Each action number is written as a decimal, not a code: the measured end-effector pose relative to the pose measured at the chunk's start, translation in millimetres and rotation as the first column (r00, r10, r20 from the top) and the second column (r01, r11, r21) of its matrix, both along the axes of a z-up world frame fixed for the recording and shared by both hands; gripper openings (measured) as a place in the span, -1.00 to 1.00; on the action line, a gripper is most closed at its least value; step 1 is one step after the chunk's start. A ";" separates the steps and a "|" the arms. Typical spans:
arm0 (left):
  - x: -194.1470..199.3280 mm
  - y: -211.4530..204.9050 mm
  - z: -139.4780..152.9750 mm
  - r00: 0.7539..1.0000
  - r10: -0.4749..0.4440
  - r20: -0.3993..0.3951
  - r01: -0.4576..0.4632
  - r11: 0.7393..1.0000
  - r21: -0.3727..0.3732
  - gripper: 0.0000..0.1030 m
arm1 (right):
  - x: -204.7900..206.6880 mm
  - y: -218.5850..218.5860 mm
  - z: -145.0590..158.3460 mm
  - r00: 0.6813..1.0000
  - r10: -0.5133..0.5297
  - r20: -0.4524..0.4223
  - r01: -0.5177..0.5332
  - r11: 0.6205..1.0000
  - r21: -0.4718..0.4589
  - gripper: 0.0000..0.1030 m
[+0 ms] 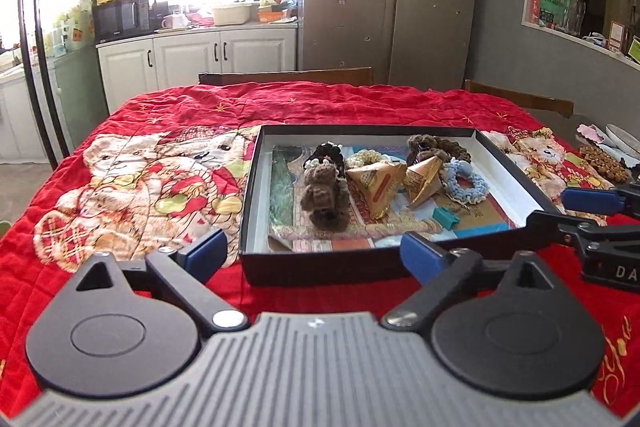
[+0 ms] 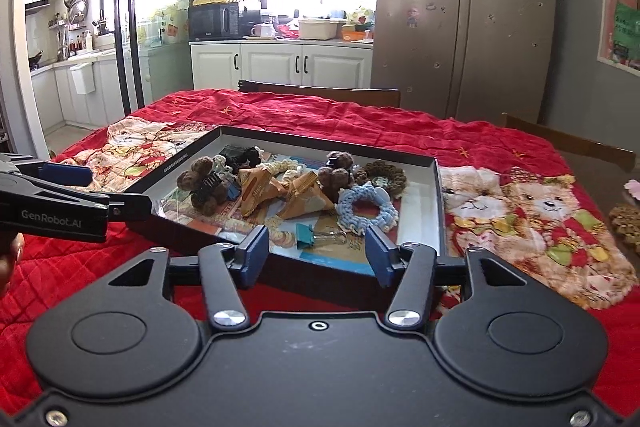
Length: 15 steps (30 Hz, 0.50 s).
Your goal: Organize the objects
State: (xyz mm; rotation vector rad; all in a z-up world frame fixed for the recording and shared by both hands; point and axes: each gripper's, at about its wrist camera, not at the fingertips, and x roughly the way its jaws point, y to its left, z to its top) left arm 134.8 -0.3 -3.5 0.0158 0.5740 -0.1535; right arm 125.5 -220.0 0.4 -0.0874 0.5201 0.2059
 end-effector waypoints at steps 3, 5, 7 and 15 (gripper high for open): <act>-12.8 -2.1 2.5 1.000 0.001 0.000 -0.001 1.000 0.005 1.00 | -12.2 -0.9 2.9 1.000 -0.016 -0.007 0.015 1.000 -0.011 0.09; -21.6 -3.6 4.1 1.000 -0.002 0.002 0.002 1.000 0.008 1.00 | -19.4 -1.5 3.1 1.000 -0.022 -0.019 0.022 1.000 -0.013 0.12; -28.8 -5.3 4.5 1.000 -0.005 -0.007 0.005 1.000 0.017 1.00 | -26.3 -2.9 2.4 0.998 -0.033 -0.045 0.033 0.999 -0.002 0.12; -56.1 -6.9 3.4 1.000 0.000 -0.020 0.000 1.000 0.025 1.00 | -51.3 -7.3 -2.1 0.997 -0.059 -0.054 0.058 0.998 -0.021 0.29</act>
